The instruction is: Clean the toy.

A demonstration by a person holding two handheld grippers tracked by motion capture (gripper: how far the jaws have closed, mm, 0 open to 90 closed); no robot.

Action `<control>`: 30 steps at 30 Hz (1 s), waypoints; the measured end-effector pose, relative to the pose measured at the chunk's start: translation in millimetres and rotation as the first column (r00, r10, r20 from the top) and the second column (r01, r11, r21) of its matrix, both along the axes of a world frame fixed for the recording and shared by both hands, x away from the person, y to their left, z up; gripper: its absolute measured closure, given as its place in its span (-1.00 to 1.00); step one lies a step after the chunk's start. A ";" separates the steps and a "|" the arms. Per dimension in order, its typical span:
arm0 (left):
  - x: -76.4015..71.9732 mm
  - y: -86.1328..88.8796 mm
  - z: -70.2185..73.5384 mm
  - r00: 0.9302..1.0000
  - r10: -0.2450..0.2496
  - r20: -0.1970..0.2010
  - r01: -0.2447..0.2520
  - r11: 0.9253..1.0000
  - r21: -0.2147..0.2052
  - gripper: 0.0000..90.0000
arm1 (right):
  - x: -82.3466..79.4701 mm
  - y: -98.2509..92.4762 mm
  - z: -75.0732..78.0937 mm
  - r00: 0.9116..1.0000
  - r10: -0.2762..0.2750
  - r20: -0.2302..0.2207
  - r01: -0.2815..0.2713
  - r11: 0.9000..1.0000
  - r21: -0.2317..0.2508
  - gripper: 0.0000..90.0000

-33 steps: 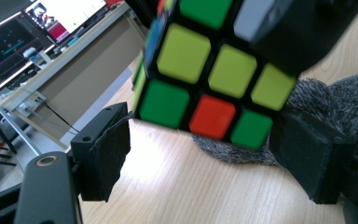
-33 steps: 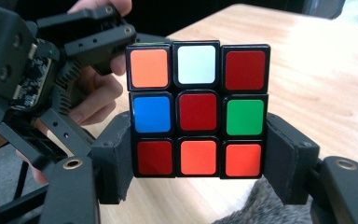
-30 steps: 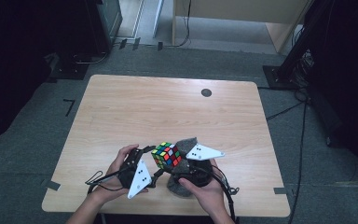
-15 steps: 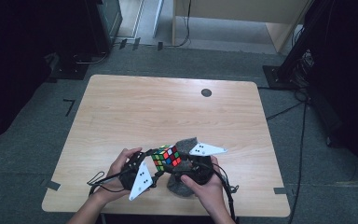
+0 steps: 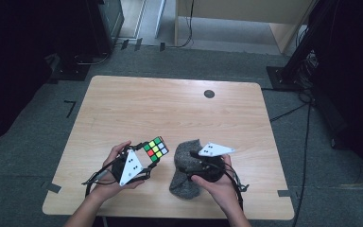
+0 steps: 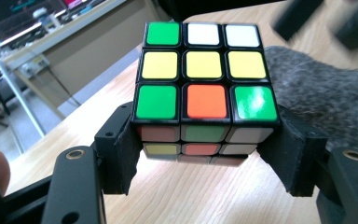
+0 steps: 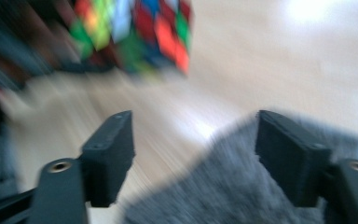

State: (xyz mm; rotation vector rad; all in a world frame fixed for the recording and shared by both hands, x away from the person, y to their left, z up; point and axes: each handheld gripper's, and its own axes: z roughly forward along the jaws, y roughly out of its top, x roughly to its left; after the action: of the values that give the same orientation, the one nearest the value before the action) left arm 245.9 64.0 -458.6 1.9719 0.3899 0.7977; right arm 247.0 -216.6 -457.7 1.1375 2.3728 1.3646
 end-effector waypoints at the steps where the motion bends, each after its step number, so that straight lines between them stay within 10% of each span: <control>1: -0.1 0.4 0.2 1.000 -0.005 -0.005 0.005 1.000 -0.007 -0.24 | 2.3 2.5 -9.1 1.000 0.003 -0.008 -0.003 0.999 -0.050 -0.48; 6: -1.6 -0.7 1.4 1.000 -0.022 -0.015 0.022 0.999 -0.025 -0.24 | 7.9 12.9 -43.0 0.999 0.012 -0.032 -0.019 0.969 -0.247 -0.45; 14: -1.0 1.1 3.7 0.999 -0.027 -0.039 0.025 0.998 -0.058 -0.23 | 10.2 2.1 -43.4 0.999 -0.025 -0.046 0.012 0.966 -0.257 0.46; 19: -3.4 -5.1 0.4 0.997 -0.056 -0.058 0.055 0.998 -0.021 -0.23 | 1.0 -7.8 -16.1 0.990 -0.108 0.090 0.117 0.987 -0.106 0.58; 23: -7.0 -16.2 -4.5 0.995 -0.069 -0.074 0.071 0.997 0.018 -0.23 | -22.2 -3.9 23.0 0.956 -0.069 0.287 0.050 0.996 0.073 0.58; 26: -10.5 -23.0 -5.0 0.994 -0.076 -0.078 0.079 0.996 0.044 -0.23 | -38.7 12.0 41.7 0.929 -0.003 0.371 -0.033 0.995 0.091 0.57; 30: -18.5 -29.5 -0.8 0.992 -0.104 -0.065 0.107 0.993 0.041 -0.23 | -46.3 36.8 38.5 0.932 0.098 0.349 -0.115 0.993 0.027 0.56</control>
State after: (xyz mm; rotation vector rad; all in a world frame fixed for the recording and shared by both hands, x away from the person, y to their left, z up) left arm 227.4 34.4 -459.4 2.0452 0.3043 0.6839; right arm 200.6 -179.8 -419.2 0.7110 2.1812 1.5194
